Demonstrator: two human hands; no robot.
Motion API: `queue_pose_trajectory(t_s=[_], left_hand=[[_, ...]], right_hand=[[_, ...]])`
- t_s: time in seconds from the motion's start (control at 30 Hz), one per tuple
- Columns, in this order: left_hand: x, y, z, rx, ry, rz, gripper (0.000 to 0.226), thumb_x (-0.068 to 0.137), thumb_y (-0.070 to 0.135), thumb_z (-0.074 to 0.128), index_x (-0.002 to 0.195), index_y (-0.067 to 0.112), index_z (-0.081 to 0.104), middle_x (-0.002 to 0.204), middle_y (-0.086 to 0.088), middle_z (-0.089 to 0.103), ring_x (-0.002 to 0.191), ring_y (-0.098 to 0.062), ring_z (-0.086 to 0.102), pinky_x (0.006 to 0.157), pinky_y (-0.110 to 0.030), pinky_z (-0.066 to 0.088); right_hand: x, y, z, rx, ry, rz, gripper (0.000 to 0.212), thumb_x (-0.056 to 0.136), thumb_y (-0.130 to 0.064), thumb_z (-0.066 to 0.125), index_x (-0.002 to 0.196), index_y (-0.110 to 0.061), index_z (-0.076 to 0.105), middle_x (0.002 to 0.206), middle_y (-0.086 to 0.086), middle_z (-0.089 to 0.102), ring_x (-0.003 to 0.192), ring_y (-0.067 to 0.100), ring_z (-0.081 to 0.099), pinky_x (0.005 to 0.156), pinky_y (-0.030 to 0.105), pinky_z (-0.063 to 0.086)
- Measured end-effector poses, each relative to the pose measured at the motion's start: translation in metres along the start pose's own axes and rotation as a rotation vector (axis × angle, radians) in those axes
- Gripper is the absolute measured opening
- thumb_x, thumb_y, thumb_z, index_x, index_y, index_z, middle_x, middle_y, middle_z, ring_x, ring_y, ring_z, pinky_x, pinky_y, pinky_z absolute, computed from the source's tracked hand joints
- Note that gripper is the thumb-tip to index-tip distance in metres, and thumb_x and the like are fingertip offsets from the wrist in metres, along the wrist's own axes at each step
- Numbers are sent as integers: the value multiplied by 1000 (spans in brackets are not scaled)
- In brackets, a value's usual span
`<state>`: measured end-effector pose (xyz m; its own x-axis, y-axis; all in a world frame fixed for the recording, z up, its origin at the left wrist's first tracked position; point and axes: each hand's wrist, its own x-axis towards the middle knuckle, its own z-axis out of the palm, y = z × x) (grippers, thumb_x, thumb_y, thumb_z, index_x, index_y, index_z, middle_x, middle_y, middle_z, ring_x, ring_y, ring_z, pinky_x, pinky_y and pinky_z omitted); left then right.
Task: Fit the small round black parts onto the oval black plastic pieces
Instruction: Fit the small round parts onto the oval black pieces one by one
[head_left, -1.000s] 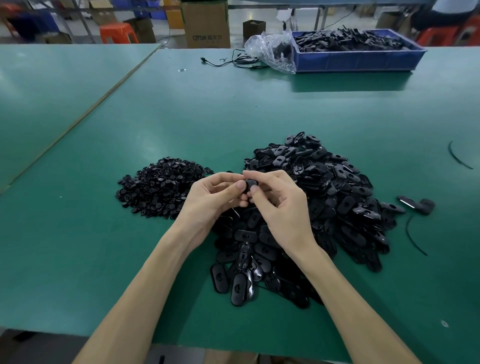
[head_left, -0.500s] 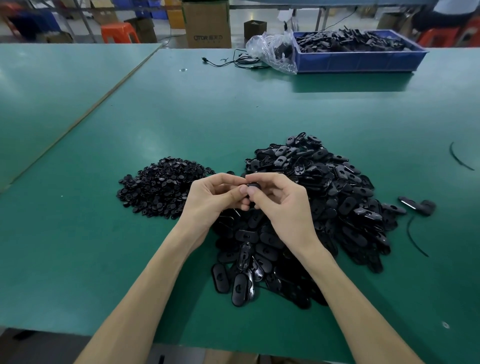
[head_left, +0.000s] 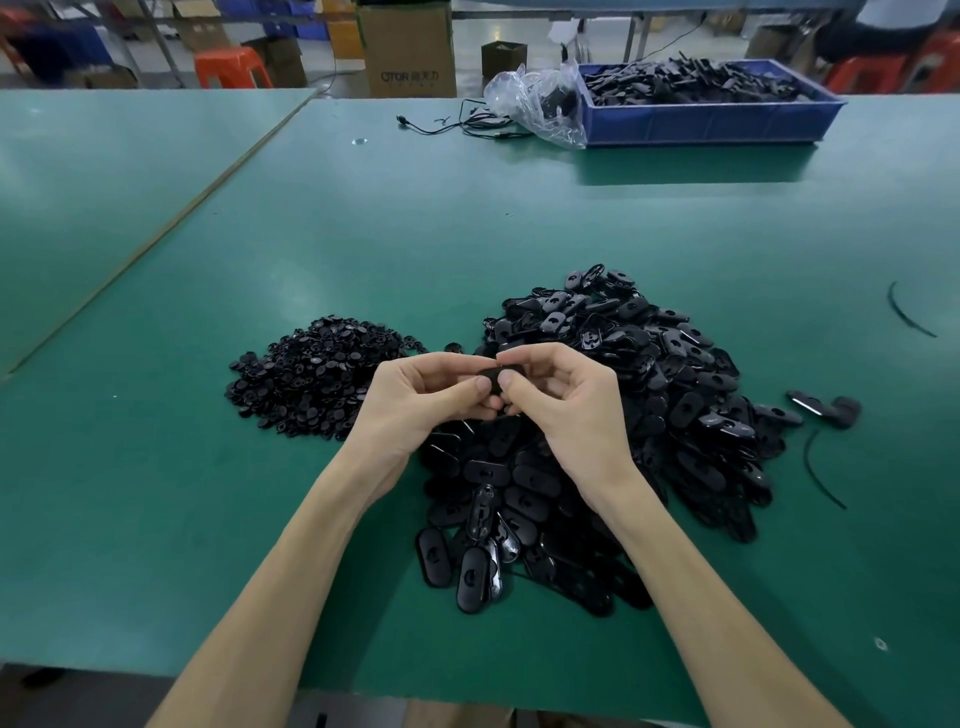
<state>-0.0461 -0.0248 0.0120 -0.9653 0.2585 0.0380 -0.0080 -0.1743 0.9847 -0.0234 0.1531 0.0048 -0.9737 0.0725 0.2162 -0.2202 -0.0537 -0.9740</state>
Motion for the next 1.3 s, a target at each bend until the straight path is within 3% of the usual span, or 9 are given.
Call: queue_pose_trajectory(t_s=[0.33, 0.43, 0.63, 0.8, 1.3], left_hand=[[-1, 0, 4, 130, 56, 16, 15, 89, -5, 73, 104, -2, 73, 80, -14, 77, 69, -22, 75, 71, -26, 60], [-1, 0, 4, 168, 66, 18, 15, 89, -6, 73, 104, -5, 73, 76, -13, 76, 65, -20, 73, 70, -25, 60], [-2, 0, 6, 222, 86, 48, 14, 88, -7, 74, 102, -4, 74, 73, -13, 75, 62, -19, 71, 67, -24, 59], [-2, -2, 8, 244, 125, 68, 12, 88, -5, 76, 99, 0, 75, 74, -13, 76, 63, -20, 71, 68, -26, 60], [-2, -4, 9, 199, 152, 54, 12, 89, -1, 77, 101, 2, 76, 79, -13, 77, 64, -21, 73, 67, -24, 58]], right_hand=[[-2, 1, 2, -116, 2, 4, 14, 93, -10, 77, 101, -21, 76, 87, -1, 80, 79, 17, 78, 78, 31, 63], [-4, 1, 3, -187, -2, -6, 14, 93, -9, 77, 101, -20, 75, 84, -5, 79, 76, 12, 77, 74, 21, 60], [-3, -1, 3, -321, 29, -17, 15, 91, -10, 78, 99, -23, 76, 91, -5, 76, 76, 8, 75, 72, 18, 58], [-5, 0, 10, -426, 75, -75, 18, 92, -10, 76, 103, -23, 73, 100, -3, 70, 77, 11, 72, 74, 23, 61], [-5, -3, 13, -452, 90, -46, 14, 96, -10, 73, 108, -14, 73, 100, 4, 72, 75, 11, 74, 76, 28, 62]])
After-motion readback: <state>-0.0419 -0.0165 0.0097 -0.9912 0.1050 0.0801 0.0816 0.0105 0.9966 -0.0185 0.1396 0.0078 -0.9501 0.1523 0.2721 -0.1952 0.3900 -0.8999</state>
